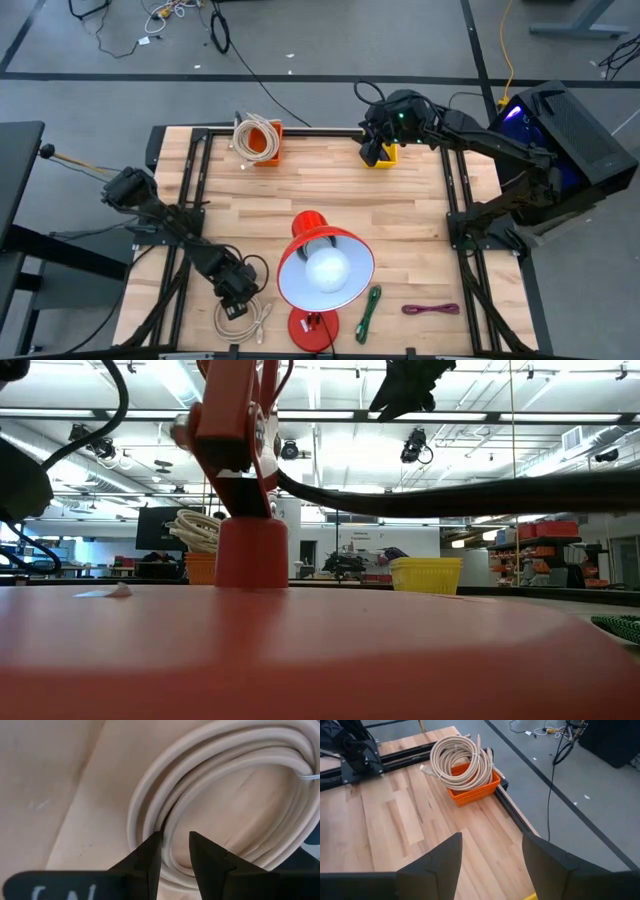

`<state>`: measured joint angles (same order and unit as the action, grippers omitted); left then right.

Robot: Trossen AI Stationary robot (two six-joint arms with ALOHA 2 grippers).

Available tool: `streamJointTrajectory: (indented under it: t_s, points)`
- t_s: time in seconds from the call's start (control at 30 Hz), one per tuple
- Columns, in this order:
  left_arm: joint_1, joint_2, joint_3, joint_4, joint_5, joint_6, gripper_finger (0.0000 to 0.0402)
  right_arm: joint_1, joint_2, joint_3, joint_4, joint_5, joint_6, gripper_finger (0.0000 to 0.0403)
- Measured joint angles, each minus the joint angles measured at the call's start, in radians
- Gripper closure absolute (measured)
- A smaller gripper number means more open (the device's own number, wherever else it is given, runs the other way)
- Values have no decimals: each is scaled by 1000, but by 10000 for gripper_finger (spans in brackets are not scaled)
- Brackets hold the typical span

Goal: Pick & Place USB Port
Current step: Put the brown HDMI cable into the orange bin

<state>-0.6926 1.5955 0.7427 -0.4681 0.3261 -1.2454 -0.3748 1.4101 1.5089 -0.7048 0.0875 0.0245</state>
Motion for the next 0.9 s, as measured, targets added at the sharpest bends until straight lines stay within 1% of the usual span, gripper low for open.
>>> streamJointTrajectory:
  t_s: [0.1, 0.2, 0.33, 0.37, 0.5, 0.6, 0.77, 0.9]
  points:
    - [5, 18, 1, 27, -8, 0, 297, 0, 0, 0, -1, 0, -7, 195]
    - [19, 31, 1, 39, -4, -3, 310, 0, 0, 0, 0, 0, -10, 195]
    - [66, 16, -4, 53, 46, 7, 327, 0, 0, 0, 1, 1, -25, 195]
    - [77, 7, -4, 52, 45, 8, 329, 0, 0, 0, 1, 1, -29, 195]
    - [113, -36, -8, 31, -1, 6, 324, 0, 0, 0, 2, 1, -33, 195]
    - [131, -49, -8, 35, 0, 1, 314, -1, 0, 0, 2, 1, -33, 195]
    - [134, -50, -6, 69, 30, -2, 302, -1, 0, 0, -8, 1, -36, 195]
    - [136, -51, -4, 74, 58, -11, 301, -1, 0, 0, -13, 1, -40, 195]
